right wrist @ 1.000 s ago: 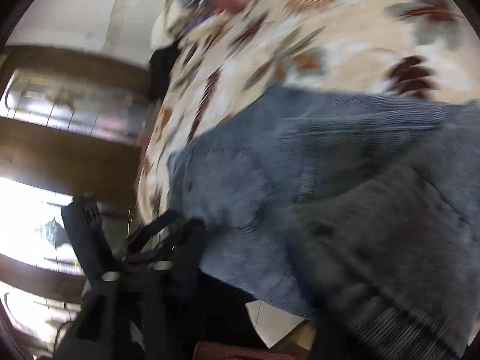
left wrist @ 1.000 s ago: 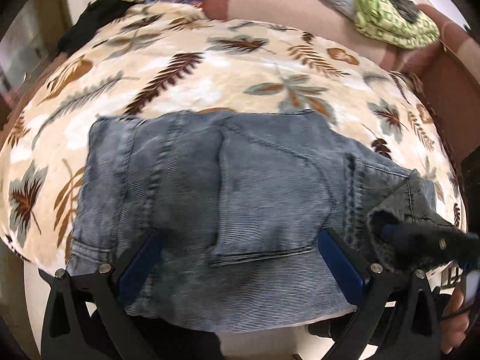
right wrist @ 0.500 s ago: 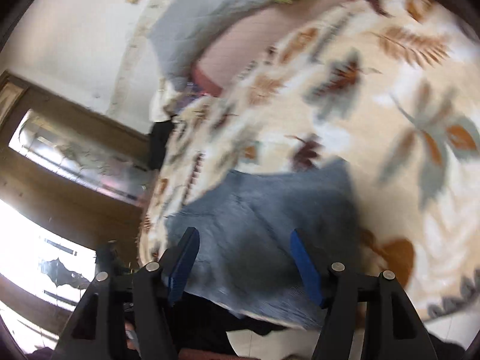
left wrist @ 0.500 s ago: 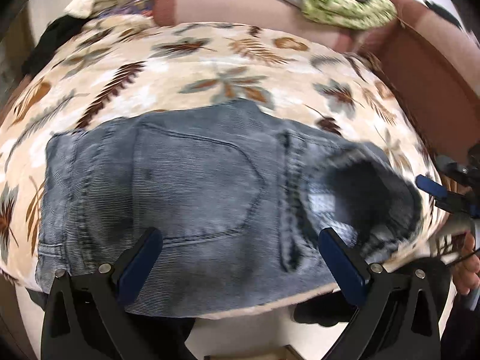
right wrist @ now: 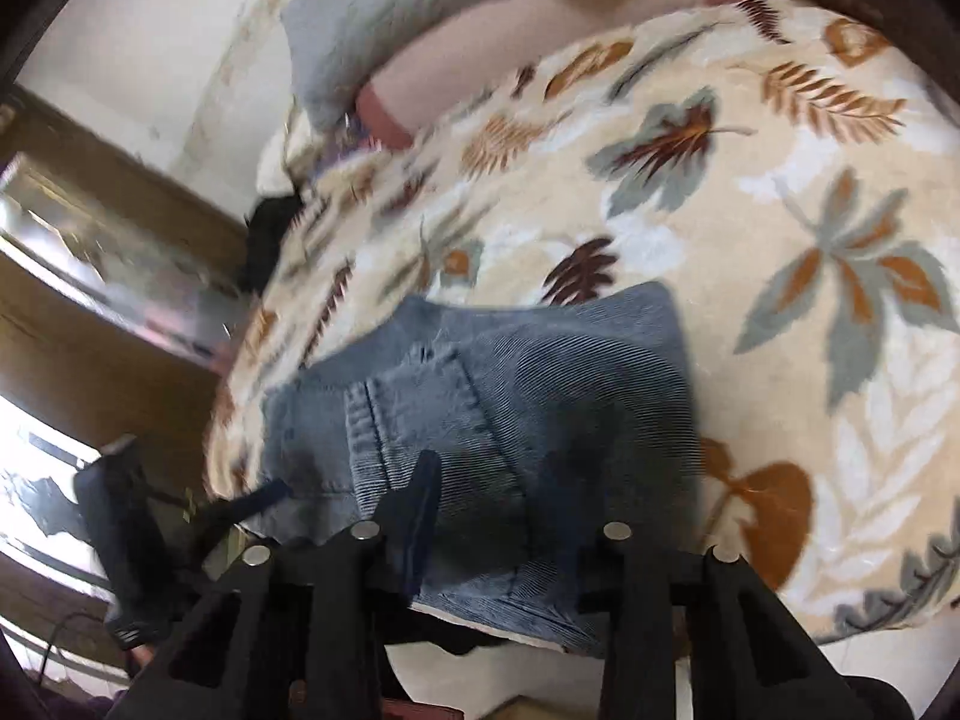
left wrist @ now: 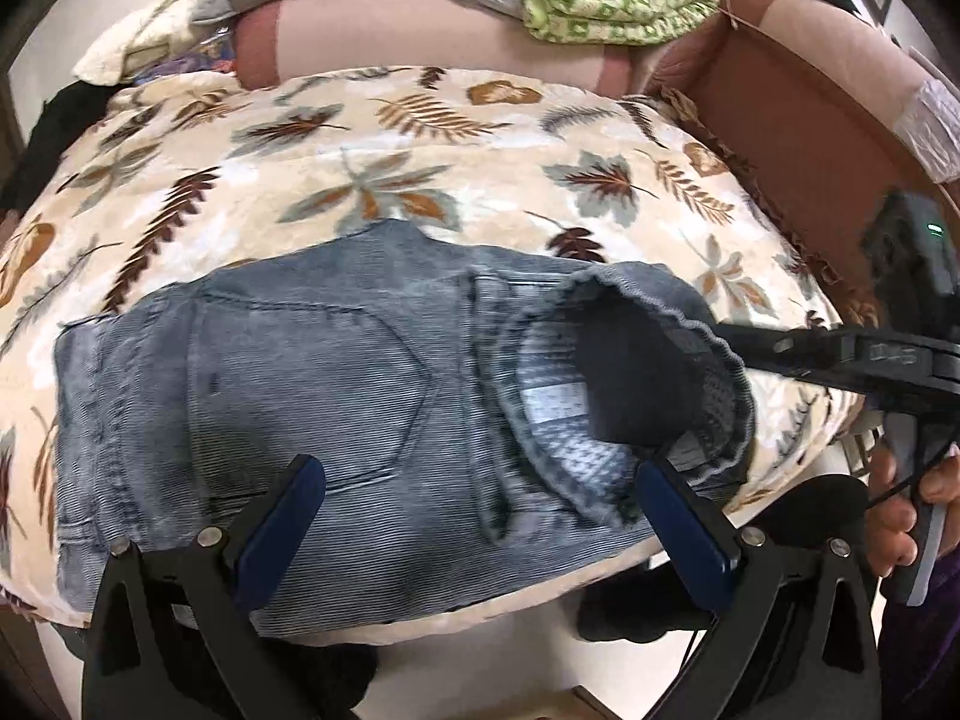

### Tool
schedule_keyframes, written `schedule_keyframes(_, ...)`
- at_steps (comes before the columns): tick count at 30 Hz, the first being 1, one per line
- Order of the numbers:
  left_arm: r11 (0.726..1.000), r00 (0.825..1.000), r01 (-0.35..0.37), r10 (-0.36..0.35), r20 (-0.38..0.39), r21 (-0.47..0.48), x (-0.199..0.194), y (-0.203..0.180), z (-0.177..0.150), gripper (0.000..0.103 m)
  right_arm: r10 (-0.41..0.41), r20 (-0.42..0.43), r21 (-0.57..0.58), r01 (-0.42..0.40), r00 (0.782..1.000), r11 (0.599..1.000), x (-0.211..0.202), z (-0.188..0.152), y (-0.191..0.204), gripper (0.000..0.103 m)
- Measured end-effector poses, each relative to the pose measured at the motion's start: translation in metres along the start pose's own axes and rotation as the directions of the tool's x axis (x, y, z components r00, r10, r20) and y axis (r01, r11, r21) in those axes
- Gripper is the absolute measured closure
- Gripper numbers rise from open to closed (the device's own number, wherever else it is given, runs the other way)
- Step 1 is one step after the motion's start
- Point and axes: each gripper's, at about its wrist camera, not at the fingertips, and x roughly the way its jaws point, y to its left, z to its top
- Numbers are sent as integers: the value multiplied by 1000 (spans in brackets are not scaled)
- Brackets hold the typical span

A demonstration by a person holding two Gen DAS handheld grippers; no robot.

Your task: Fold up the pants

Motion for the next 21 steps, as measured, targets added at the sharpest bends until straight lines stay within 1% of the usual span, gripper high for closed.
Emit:
schedule_keyframes(1,1000,1000,-2,2,-2,-18,0,6,-2,0,44,-43,14,-43,998,999,17,3,2,73)
schedule_keyframes(2,999,1000,-4,4,-6,-38,0,11,-4,0,129,-94,45,-126,987,991,41,9,6,73)
schedule_keyframes(3,998,1000,-5,4,-11,-58,1,17,-6,0,185,-131,68,-177,974,982,61,14,9,73)
schedule_keyframes(4,997,1000,-7,6,-18,-74,0,23,-8,0,206,-153,97,-193,966,976,80,20,11,73)
schedule_keyframes(5,997,1000,-10,8,-21,-81,0,25,-9,0,227,-159,133,-206,961,969,93,26,12,73)
schedule_keyframes(6,996,1000,-17,15,-23,-91,-2,29,-10,0,271,-158,165,-245,950,955,101,29,11,73)
schedule_keyframes(7,995,1000,-19,17,-22,-95,-4,30,-11,0,346,-143,203,-314,927,927,103,33,9,73)
schedule_keyframes(8,995,1000,-21,19,-19,-98,-6,32,-11,0,377,-116,217,-347,919,912,97,36,6,73)
schedule_keyframes(9,995,1000,-22,20,-13,-100,-9,33,-11,0,367,-92,203,-343,926,917,87,38,4,73)
schedule_keyframes(10,995,1000,-20,20,-10,-103,-10,32,-10,0,337,-54,167,-325,940,931,70,40,0,73)
schedule_keyframes(11,994,1000,-10,10,-6,-106,-10,30,-9,0,312,-1,140,-309,950,941,48,42,-7,73)
schedule_keyframes(13,995,1000,23,-24,-6,-102,-7,22,-7,0,267,98,138,-279,959,950,9,41,-27,73)
schedule_keyframes(15,995,998,55,-57,-25,-78,2,4,-8,0,176,176,157,-204,968,966,-25,36,-48,73)
schedule_keyframes(16,995,996,75,-78,-43,-59,7,-7,-10,0,131,209,170,-167,969,971,-40,31,-59,73)
schedule_keyframes(18,993,990,114,-115,-79,-26,17,-25,-14,0,99,240,198,-149,966,969,-56,21,-77,73)
schedule_keyframes(19,993,989,119,-119,-89,-9,22,-32,-16,0,89,255,219,-148,963,964,-60,13,-88,73)
schedule_keyframes(20,994,991,106,-104,-87,10,27,-37,-16,0,77,267,232,-142,961,962,-61,8,-94,73)
schedule_keyframes(21,997,994,67,-64,-87,28,33,-41,-16,0,58,282,243,-129,958,961,-61,2,-101,73)
